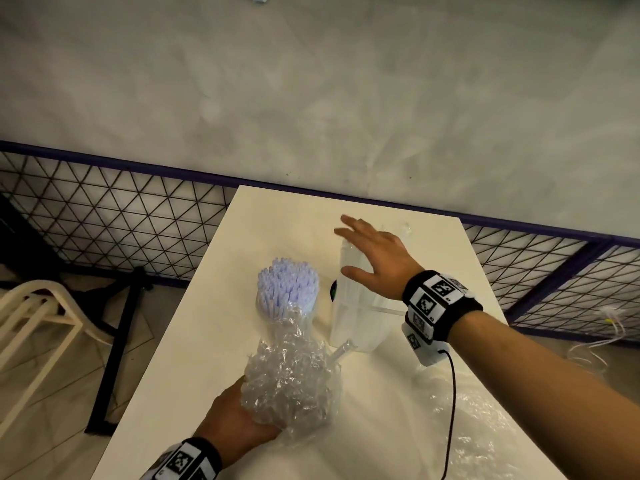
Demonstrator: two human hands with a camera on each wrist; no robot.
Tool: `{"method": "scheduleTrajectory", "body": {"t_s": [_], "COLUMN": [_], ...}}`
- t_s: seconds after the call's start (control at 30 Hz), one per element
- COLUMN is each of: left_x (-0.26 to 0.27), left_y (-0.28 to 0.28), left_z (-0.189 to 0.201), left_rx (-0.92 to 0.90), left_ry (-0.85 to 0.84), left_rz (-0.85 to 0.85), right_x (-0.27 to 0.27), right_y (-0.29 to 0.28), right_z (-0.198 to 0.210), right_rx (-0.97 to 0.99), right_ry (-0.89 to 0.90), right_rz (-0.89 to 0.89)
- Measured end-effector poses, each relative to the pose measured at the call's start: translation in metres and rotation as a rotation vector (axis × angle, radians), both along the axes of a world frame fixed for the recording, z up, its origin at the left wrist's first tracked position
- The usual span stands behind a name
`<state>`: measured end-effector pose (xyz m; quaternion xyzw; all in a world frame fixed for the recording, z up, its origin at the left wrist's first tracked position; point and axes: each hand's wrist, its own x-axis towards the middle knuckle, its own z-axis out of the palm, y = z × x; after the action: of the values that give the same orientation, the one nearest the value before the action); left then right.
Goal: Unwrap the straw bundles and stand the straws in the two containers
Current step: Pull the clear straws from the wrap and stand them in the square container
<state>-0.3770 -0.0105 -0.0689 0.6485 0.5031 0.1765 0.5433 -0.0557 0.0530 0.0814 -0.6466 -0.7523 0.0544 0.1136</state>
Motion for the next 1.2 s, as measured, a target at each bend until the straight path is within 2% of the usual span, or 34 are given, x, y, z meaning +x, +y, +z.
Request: {"method": "scheduleTrajectory", "body": {"t_s": [0.1,0.27,0.37,0.47,0.6,0.67,0.77,0.83,0.9,0.97,1.07,1.2], "left_x": [0.001,0.0,-0.002,-0.002,-0.002,-0.003,-0.003,-0.002,0.0,0.002,0.003,0.002], "left_y": [0.001,0.002,0.004,0.004,0.003,0.002,0.003,0.002,0.001,0.0,0.0,0.0], "left_z": [0.001,0.002,-0.002,-0.004,-0.002,-0.002,-0.003,0.0,0.005,0.011,0.013,0.012], "left_rx": [0.022,0.059,0.052,0.052,-0.012,-0.023,-0.027,-0.023,-0.011,-0.007,-0.008,0.04], "left_ry": [0.017,0.039,0.043,0.067,0.045,0.046,0.047,0.041,0.039,0.035,0.044,0.094], "left_rz": [-0.016,-0.055,-0.051,-0.067,-0.05,-0.057,-0.052,-0.045,-0.031,-0.022,-0.011,-0.074], "right_x": [-0.001,-0.005,-0.006,0.004,0.017,0.017,0.003,-0.01,-0.024,-0.035,-0.04,-0.049], "right_y": [0.005,0.004,0.007,0.011,0.009,0.008,-0.001,-0.013,-0.031,-0.054,-0.086,-0.115], "right_z": [-0.01,0.002,0.004,0.003,-0.001,0.001,0.019,0.034,0.044,0.044,0.025,-0.015], "right_rx": [-0.12,-0.038,0.032,0.052,-0.148,-0.156,0.082,0.193,0.111,-0.06,-0.278,-0.447], "right_ry": [-0.19,-0.008,-0.122,-0.189,-0.25,-0.256,-0.09,0.041,0.165,0.256,0.327,0.484], "right_rz": [-0.031,-0.037,-0.041,-0.162,-0.257,-0.251,-0.207,-0.073,0.062,0.115,0.104,0.06]}}
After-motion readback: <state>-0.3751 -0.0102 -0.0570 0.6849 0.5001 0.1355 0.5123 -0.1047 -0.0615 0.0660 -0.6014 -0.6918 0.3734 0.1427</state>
